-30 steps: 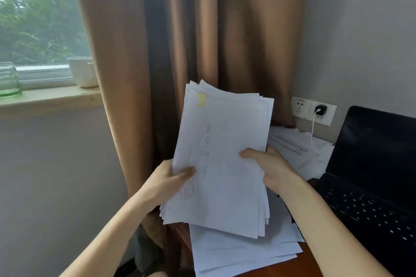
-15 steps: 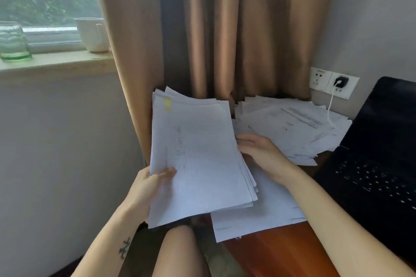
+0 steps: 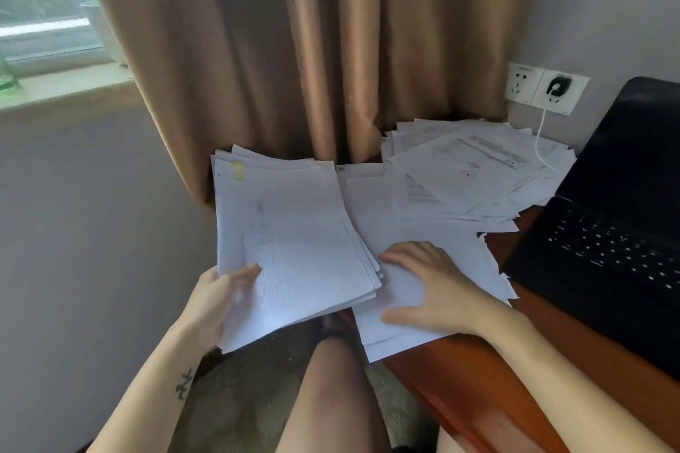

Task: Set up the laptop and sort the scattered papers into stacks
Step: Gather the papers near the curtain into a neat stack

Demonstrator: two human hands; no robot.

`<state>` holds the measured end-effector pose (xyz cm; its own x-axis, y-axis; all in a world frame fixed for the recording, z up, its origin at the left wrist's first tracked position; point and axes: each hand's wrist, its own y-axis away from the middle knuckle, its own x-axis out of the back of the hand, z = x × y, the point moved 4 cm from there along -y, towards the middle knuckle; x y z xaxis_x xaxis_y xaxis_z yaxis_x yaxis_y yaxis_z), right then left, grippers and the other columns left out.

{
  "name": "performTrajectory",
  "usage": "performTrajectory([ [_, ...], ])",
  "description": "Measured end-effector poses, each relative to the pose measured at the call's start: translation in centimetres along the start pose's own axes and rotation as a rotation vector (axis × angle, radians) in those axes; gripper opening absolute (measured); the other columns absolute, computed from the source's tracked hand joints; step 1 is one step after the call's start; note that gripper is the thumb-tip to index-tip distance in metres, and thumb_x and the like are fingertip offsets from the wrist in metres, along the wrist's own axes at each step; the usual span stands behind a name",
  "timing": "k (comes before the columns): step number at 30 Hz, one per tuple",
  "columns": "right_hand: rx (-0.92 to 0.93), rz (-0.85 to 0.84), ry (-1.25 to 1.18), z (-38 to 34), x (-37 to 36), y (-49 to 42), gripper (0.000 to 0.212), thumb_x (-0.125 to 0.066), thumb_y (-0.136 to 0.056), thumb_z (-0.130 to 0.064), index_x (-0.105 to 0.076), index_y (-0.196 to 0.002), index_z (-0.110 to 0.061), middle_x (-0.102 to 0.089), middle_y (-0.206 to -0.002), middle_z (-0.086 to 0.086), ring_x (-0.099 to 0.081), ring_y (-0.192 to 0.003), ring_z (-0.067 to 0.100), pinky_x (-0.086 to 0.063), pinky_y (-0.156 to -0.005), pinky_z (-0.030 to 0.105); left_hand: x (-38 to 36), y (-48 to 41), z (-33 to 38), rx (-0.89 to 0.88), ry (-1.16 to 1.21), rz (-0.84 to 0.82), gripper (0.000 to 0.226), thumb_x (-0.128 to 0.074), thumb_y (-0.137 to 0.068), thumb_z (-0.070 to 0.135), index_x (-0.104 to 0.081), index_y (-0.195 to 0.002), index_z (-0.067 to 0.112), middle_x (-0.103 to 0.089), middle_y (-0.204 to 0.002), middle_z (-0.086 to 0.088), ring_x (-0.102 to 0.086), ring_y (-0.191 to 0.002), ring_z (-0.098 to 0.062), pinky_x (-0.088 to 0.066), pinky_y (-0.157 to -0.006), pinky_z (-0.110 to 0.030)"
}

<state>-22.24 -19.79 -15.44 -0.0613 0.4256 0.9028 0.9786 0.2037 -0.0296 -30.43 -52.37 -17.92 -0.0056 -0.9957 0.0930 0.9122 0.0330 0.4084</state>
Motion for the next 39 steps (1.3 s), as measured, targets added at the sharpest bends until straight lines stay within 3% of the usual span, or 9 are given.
performTrajectory([
  [4,0.025,-0.034,0.090,-0.5,-0.6,0.4,0.101,-0.070,-0.066,-0.077,-0.025,-0.150,-0.046,-0.018,-0.146,-0.028,-0.015,-0.129,-0.004,-0.014,-0.107,0.020,0.9,0.1,0.3,-0.005,0.011,0.001,0.020,-0.076,-0.094,0.019,-0.070,-0.110,0.007,-0.075,-0.112,-0.020,-0.070,-0.084,-0.036,-0.059,-0.075,-0.043],
  [12,0.016,0.130,0.026,-1.2,-0.3,0.7,0.058,-0.069,-0.086,-0.059,-0.055,-0.138,-0.039,-0.043,-0.147,-0.023,-0.031,-0.134,0.000,-0.021,-0.106,0.020,2.5,3.1,-1.4,-0.027,0.090,0.020,0.023,-0.075,-0.095,0.019,-0.070,-0.115,0.008,-0.075,-0.109,-0.013,-0.070,-0.093,-0.035,-0.056,-0.092,-0.052],
  [17,-0.010,0.293,-0.109,-0.4,0.7,1.1,0.030,-0.057,-0.097,-0.051,-0.071,-0.100,-0.025,-0.067,-0.095,-0.017,-0.056,-0.087,0.004,-0.046,-0.076,0.027,3.8,5.5,-2.3,-0.050,0.130,0.032,0.021,-0.073,-0.096,0.019,-0.070,-0.114,0.010,-0.077,-0.099,-0.008,-0.073,-0.084,-0.031,-0.060,-0.076,-0.040],
  [20,-0.040,0.476,-0.129,0.4,1.4,1.4,0.043,-0.055,-0.099,-0.045,-0.052,-0.068,-0.016,-0.041,-0.056,-0.006,-0.036,-0.053,0.012,-0.030,-0.053,0.030,4.2,6.8,-2.6,-0.067,0.135,0.021,0.015,-0.072,-0.097,0.019,-0.070,-0.111,0.012,-0.081,-0.094,-0.002,-0.078,-0.075,-0.022,-0.060,-0.063,-0.033],
  [23,-0.120,0.612,-0.432,0.3,2.5,1.9,0.047,-0.059,-0.100,-0.033,-0.040,-0.060,-0.018,-0.029,-0.051,-0.008,-0.025,-0.049,0.010,-0.019,-0.049,0.024,4.1,7.7,-2.7,-0.065,0.147,-0.006,0.023,-0.073,-0.096,0.022,-0.071,-0.116,0.011,-0.080,-0.107,-0.008,-0.079,-0.088,-0.027,-0.060,-0.078,-0.042],
  [26,-0.198,0.672,-0.700,0.1,3.4,1.9,0.050,-0.061,-0.101,-0.031,-0.035,-0.059,-0.020,-0.028,-0.051,-0.011,-0.025,-0.051,0.008,-0.020,-0.048,0.022,3.2,8.3,-2.9,-0.048,0.185,-0.046,0.030,-0.074,-0.094,0.022,-0.070,-0.121,0.009,-0.078,-0.113,-0.012,-0.076,-0.101,-0.036,-0.058,-0.091,-0.049],
  [30,-0.195,0.717,-0.877,-0.2,4.6,1.7,0.046,-0.061,-0.100,-0.031,-0.045,-0.066,-0.005,-0.036,-0.051,-0.009,-0.033,-0.049,0.005,-0.026,-0.047,0.017,0.9,7.6,-2.6,-0.054,0.110,-0.048,0.028,-0.075,-0.094,0.020,-0.070,-0.117,0.005,-0.076,-0.108,-0.020,-0.075,-0.088,-0.034,-0.059,-0.080,-0.044],
  [34,-0.132,0.650,-0.994,-1.9,5.3,1.5,0.043,-0.061,-0.099,-0.036,-0.059,-0.087,0.005,-0.052,-0.071,0.011,-0.050,-0.069,0.017,-0.038,-0.062,0.027,-1.2,6.9,-2.9,-0.023,0.083,-0.085,0.024,-0.075,-0.095,0.019,-0.069,-0.116,0.007,-0.080,-0.100,-0.011,-0.078,-0.082,-0.031,-0.061,-0.067,-0.039],
  [39,-0.042,0.415,-0.988,-6.3,4.3,0.0,0.041,-0.063,-0.097,-0.034,-0.067,-0.094,0.007,-0.064,-0.079,0.015,-0.062,-0.074,0.020,-0.046,-0.065,0.033,-1.8,6.7,-2.5,-0.028,0.038,-0.194,0.034,-0.074,-0.096,0.027,-0.069,-0.121,0.006,-0.079,-0.108,-0.012,-0.076,-0.100,-0.038,-0.059,-0.094,-0.054],
])
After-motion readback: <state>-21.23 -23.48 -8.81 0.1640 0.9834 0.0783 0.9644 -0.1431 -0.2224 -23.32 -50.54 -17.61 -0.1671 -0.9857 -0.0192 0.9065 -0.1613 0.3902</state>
